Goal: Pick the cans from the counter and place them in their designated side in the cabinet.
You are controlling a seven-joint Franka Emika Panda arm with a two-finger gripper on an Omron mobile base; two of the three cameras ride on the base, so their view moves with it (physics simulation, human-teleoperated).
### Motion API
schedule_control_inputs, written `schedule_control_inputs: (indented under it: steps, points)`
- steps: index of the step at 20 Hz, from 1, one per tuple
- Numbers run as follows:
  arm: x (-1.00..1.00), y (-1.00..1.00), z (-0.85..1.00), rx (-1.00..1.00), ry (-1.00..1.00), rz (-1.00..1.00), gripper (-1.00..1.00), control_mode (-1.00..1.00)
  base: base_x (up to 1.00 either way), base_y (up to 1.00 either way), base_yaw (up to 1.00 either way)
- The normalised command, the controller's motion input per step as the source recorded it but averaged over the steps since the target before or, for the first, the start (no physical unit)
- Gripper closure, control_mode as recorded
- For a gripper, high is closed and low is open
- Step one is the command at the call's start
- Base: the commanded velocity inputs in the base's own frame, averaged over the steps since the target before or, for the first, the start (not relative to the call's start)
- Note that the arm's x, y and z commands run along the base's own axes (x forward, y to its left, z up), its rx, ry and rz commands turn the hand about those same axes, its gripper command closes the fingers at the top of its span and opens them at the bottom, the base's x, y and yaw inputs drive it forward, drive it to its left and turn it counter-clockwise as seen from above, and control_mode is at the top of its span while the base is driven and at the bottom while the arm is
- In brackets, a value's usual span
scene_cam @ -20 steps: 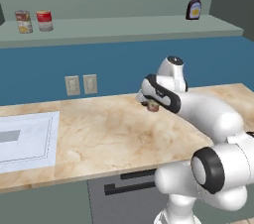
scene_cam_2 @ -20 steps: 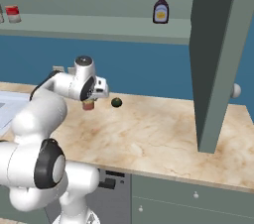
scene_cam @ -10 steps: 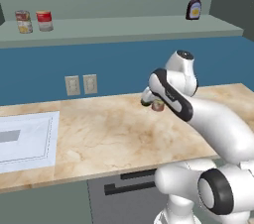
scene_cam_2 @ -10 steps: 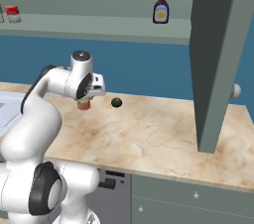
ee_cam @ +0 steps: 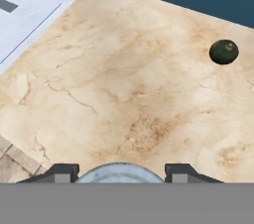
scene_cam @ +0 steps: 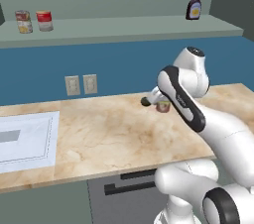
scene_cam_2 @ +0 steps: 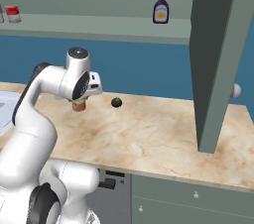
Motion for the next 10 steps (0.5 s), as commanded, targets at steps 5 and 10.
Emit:
schedule_control_inputs:
  steps: [5, 10]
  points:
    - [-0.41, 0.02, 0.31, 0.0, -0.07, 0.05, 1.0, -1.0, 0.0, 0.0, 0.0]
    - [-0.39, 0.11, 0.32, 0.0, -0.09, 0.0, 1.0, -1.0, 0.0, 0.0, 0.0]
